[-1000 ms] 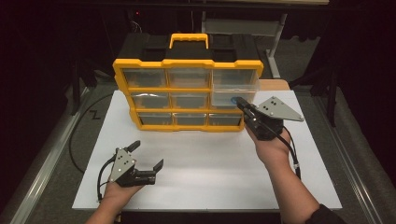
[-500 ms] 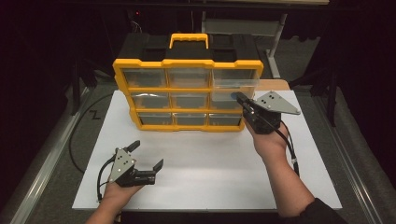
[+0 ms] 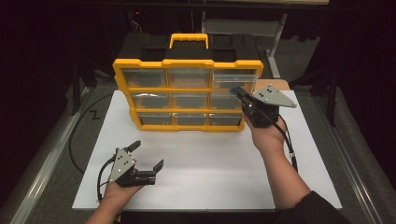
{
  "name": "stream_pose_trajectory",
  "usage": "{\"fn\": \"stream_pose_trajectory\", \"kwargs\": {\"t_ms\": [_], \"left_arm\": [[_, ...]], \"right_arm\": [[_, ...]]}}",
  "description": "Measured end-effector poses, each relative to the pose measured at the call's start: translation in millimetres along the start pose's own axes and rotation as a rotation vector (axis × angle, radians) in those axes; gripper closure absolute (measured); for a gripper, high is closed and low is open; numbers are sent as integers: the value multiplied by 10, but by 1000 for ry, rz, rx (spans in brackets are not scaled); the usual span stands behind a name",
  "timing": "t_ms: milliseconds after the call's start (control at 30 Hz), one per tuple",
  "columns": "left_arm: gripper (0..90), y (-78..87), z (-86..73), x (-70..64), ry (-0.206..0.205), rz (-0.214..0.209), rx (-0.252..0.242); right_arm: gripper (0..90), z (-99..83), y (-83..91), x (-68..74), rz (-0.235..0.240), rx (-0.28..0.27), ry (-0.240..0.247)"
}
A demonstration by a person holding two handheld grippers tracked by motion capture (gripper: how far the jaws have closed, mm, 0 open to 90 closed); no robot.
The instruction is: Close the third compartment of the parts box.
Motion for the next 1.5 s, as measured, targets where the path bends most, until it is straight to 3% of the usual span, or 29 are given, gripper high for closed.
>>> {"fn": "stream_pose_trajectory", "kwargs": {"t_ms": [1000,1267,1500], "left_arm": [[3,3,3,1,4,-1,-3],[3,-5,-3,-4,3,-6,0],[3,-14,-7,-8,9,-12,3]], "right_arm": [[900,-22,-289,-116,-47,24,-8],[894,-8,-232,-104,-32,27,-7],[800,-35,-72,-21,22,43,-11]]}}
Point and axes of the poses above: each handheld gripper's, and its own axes: y roughly backward along the jaws, z roughly out of its top, x roughly to its left, the point moved 4 cm from there along -y, roughly forward along the jaws, and after that the axes turned 14 degrees about -x, right-handed, at the moved point
